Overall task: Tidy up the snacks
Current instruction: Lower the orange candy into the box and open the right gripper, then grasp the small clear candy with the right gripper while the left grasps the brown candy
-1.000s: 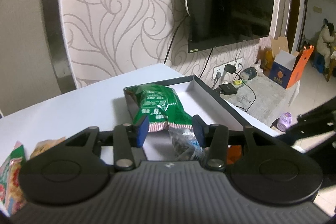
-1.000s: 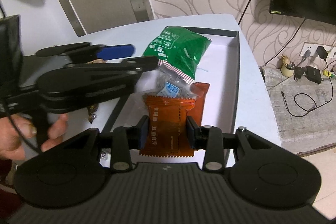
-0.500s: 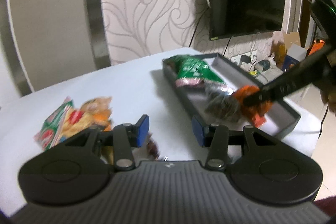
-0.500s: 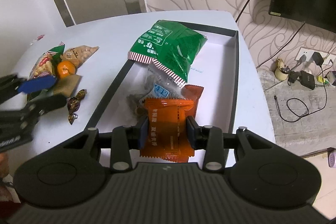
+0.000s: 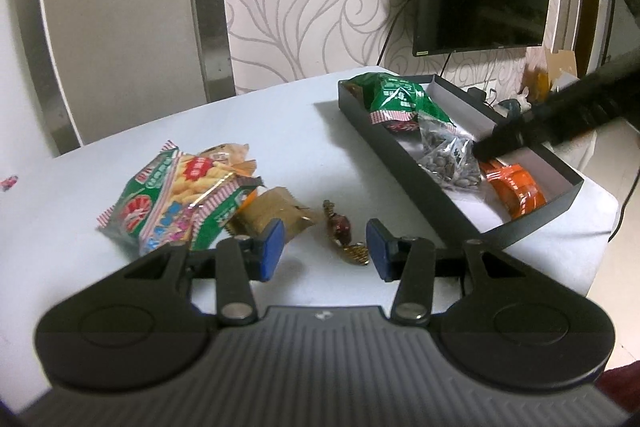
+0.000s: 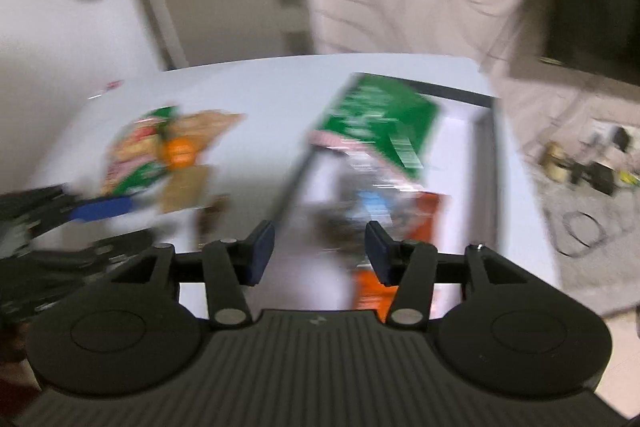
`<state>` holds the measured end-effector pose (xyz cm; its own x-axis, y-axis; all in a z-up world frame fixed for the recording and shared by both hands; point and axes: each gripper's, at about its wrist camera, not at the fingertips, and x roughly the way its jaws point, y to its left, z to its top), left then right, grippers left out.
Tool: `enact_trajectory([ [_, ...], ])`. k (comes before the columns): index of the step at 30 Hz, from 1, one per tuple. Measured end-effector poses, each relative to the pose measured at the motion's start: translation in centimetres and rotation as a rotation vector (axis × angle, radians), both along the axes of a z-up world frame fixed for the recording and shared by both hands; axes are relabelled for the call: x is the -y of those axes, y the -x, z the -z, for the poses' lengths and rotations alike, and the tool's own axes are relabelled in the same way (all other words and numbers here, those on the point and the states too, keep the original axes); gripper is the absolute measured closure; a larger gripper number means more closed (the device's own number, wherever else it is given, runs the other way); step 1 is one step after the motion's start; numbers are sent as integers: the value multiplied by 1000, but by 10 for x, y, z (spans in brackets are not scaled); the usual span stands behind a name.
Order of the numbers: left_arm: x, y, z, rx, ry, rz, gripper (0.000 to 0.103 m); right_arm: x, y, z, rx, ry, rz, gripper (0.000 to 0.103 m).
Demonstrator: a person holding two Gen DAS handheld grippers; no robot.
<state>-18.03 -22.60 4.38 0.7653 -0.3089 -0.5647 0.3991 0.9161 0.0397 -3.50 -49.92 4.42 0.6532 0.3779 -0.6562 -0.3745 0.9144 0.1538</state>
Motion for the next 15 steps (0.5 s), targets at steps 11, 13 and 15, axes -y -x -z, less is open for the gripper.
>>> enact_trajectory([
  [11, -28, 3, -6, 6, -9, 75, 55, -68, 36, 17, -37, 30, -60, 73],
  [13, -31, 3, -7, 11, -10, 87, 55, -82, 41, 13, -30, 42, -100, 73],
  [15, -35, 2, -8, 15, -14, 97, 55, -94, 41, 19, -49, 65, -117, 73],
])
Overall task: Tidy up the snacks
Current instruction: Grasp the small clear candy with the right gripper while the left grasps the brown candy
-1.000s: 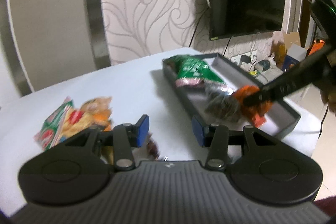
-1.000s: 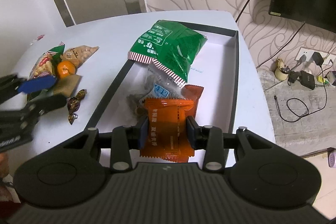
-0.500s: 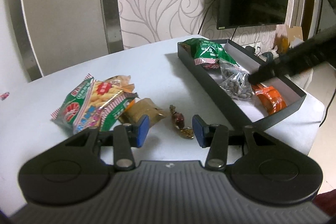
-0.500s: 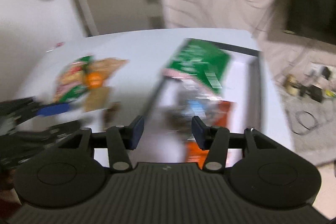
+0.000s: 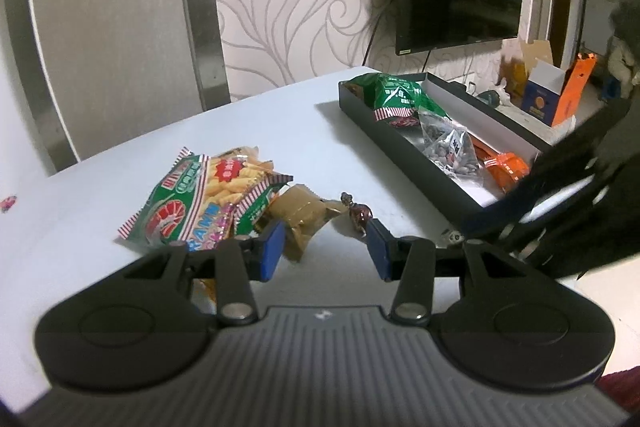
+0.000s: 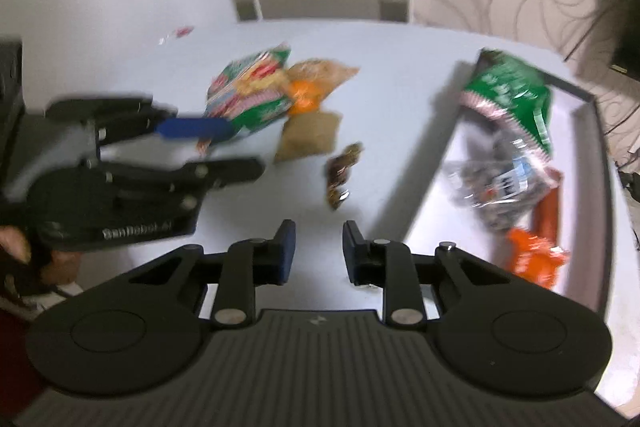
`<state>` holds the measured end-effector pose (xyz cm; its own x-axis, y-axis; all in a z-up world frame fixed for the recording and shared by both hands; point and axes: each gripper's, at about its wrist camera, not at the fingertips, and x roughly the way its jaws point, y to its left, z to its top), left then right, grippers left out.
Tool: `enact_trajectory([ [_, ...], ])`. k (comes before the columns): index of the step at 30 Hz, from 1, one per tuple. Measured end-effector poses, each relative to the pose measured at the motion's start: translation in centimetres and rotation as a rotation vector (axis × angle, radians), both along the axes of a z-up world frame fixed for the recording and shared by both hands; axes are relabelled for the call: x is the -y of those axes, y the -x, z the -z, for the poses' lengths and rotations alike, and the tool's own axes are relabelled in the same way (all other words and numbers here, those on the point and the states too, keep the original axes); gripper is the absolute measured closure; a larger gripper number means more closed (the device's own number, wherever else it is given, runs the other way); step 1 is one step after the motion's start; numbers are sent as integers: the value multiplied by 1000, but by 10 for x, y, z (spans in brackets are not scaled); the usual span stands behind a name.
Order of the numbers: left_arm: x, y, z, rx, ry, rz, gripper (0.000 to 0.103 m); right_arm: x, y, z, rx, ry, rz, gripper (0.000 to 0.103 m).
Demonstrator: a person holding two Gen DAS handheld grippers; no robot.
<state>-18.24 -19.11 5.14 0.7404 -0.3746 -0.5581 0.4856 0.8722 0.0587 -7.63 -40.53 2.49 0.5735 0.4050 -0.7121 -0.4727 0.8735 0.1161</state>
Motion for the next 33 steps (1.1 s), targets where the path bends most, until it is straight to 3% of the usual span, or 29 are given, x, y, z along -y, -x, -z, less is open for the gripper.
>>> enact_trajectory([
  [5, -8, 2, -2, 15, 0, 17, 55, 0, -10, 24, -35, 80, 135, 76],
  [11, -10, -1, 1, 11, -1, 29, 55, 1, -15, 32, -38, 112, 172, 76],
  [16, -1, -1, 4, 2, -1, 61, 55, -9, -23, 46, -34, 157, 150, 76],
  [20, 15, -1, 11, -1, -22, 104, 55, -14, -20, 47, 2, 195, 105, 84],
  [24, 35, -10, 27, -28, -44, 142, 55, -10, -14, 46, -27, 175, 94, 85],
  [33, 57, -51, 49, -98, -35, 64, 55, -5, -6, 46, -49, 164, 88, 85],
])
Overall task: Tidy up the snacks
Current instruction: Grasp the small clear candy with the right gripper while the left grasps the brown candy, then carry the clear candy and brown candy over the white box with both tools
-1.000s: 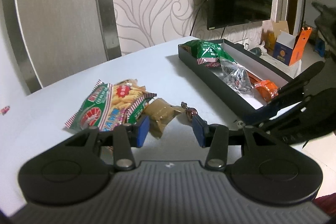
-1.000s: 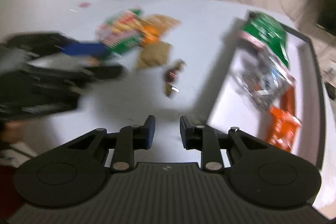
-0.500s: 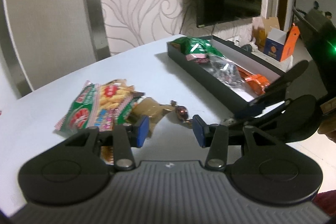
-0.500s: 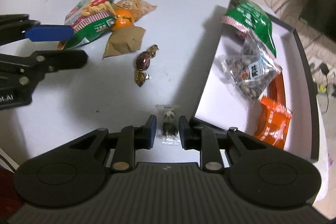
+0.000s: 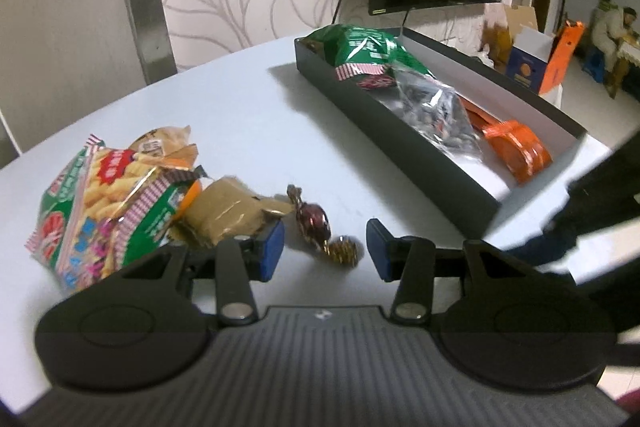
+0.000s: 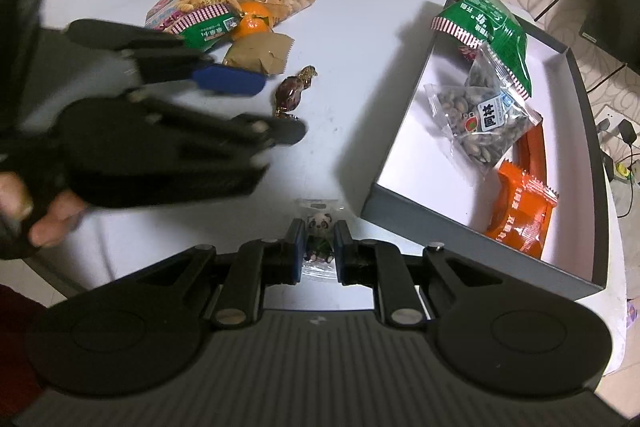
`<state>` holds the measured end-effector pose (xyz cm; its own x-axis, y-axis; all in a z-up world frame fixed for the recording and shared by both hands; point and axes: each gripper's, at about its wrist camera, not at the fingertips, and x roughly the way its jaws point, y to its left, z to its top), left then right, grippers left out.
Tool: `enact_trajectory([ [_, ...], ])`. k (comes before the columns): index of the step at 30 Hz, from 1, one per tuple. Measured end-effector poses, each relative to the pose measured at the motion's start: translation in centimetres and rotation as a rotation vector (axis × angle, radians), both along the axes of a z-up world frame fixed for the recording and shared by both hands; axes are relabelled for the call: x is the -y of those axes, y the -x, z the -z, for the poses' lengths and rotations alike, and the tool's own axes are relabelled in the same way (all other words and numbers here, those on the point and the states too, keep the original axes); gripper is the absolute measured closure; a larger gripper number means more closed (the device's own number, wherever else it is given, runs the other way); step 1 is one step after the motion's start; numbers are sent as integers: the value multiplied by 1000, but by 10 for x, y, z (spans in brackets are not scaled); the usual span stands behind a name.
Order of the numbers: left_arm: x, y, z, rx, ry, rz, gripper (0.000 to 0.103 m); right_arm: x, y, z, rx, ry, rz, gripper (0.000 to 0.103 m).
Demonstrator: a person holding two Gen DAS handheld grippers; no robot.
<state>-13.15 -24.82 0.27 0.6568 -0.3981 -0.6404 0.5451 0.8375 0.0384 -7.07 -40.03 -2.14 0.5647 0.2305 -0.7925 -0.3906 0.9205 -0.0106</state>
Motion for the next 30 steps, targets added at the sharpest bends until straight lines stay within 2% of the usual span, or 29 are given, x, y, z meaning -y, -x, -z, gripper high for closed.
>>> enact_trajectory([
  [2, 1, -5, 2, -10, 5, -8, 56, 0, 1, 0, 0, 6, -6, 85],
  [4, 0, -6, 3, -25, 23, -7, 72, 0, 1, -1, -3, 9, -11, 85],
  [6, -2, -4, 3, -29, 26, -10, 83, 1, 1, -1, -9, 3, -8, 85],
  [7, -2, -4, 3, -29, 25, -12, 84, 2, 1, -1, -12, -3, -4, 85],
  [18, -14, 5, -11, -6, 19, -27, 84, 1, 1, -13, -9, -59, -3, 85],
  [30, -21, 9, -32, 49, 21, -48, 84, 3, 18, -44, 43, -125, 15, 85],
])
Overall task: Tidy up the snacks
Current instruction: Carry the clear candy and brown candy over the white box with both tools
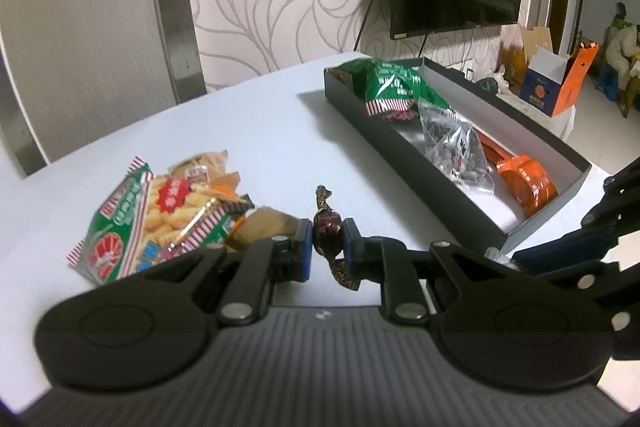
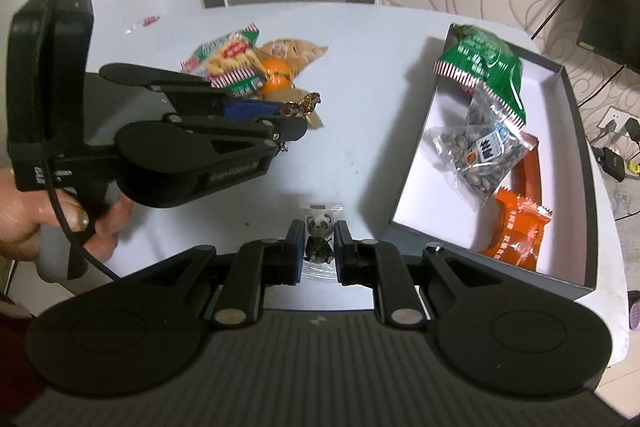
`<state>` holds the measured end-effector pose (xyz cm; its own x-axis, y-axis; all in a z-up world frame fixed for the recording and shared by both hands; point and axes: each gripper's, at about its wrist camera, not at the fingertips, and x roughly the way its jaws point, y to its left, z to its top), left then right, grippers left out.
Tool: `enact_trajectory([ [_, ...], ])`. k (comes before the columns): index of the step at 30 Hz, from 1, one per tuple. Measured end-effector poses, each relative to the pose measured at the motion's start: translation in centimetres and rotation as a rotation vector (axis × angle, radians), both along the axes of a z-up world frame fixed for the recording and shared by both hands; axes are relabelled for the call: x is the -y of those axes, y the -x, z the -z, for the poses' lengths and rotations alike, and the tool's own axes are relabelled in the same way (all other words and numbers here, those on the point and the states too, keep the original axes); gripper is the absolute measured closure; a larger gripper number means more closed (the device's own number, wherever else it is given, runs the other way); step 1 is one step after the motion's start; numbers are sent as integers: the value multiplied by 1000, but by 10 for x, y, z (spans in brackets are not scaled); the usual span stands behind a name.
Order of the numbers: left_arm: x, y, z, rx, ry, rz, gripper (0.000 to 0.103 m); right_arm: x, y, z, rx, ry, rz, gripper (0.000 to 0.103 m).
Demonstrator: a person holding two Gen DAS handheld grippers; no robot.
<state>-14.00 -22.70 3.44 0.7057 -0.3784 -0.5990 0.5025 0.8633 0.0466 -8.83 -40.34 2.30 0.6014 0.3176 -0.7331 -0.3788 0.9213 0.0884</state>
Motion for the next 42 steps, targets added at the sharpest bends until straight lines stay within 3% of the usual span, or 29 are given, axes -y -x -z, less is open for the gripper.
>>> enact_trajectory([
  [14, 2, 4, -13, 31, 7, -9, 85, 7, 18, -25, 50, -63, 20, 85],
  [42, 31, -5, -27, 57, -5, 12, 84, 31, 17, -33, 62, -122, 44, 85],
])
